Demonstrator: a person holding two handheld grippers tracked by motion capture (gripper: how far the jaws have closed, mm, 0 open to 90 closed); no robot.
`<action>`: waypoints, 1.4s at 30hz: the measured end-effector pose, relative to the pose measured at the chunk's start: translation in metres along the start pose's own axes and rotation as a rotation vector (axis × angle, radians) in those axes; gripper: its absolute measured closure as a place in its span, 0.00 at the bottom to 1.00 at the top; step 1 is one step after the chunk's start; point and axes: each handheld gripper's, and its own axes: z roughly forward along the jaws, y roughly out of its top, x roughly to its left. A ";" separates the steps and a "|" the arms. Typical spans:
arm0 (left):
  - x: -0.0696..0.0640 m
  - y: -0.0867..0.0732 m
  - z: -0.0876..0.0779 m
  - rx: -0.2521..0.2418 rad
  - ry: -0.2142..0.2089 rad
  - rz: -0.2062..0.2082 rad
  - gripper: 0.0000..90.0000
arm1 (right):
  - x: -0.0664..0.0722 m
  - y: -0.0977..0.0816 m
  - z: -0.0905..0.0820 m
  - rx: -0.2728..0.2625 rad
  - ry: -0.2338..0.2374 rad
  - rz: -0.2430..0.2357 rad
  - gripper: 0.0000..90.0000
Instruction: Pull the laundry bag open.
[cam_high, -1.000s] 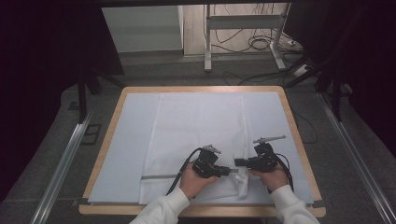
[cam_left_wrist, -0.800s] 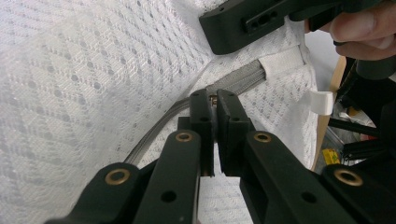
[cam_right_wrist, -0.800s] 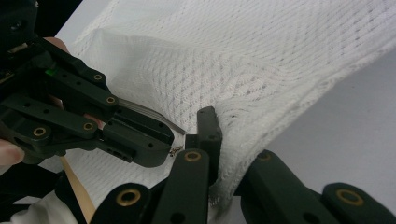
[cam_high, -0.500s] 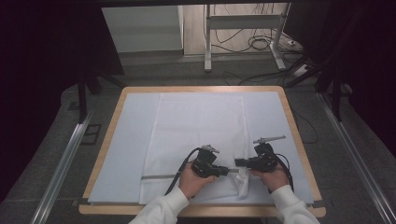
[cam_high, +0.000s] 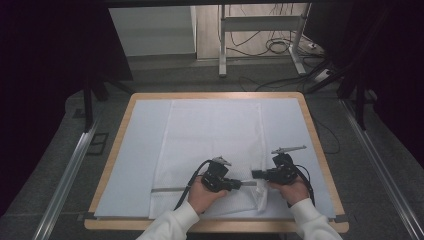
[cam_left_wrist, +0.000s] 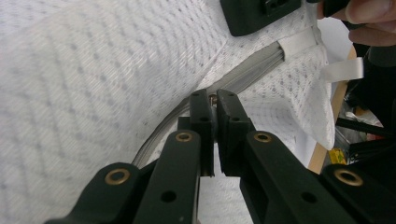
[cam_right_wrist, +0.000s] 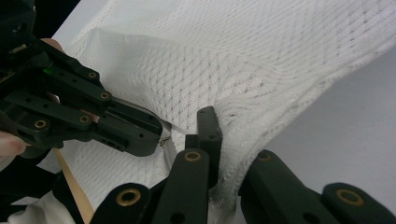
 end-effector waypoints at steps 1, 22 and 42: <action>0.002 -0.001 -0.002 0.001 0.005 -0.005 0.97 | 0.000 0.000 0.001 0.001 0.000 0.000 0.98; 0.011 -0.009 -0.007 0.020 0.003 0.008 0.97 | 0.002 -0.001 0.001 -0.003 -0.007 0.005 0.98; 0.019 -0.015 -0.022 0.005 0.019 -0.013 0.97 | 0.001 -0.001 0.000 -0.012 -0.010 0.012 0.98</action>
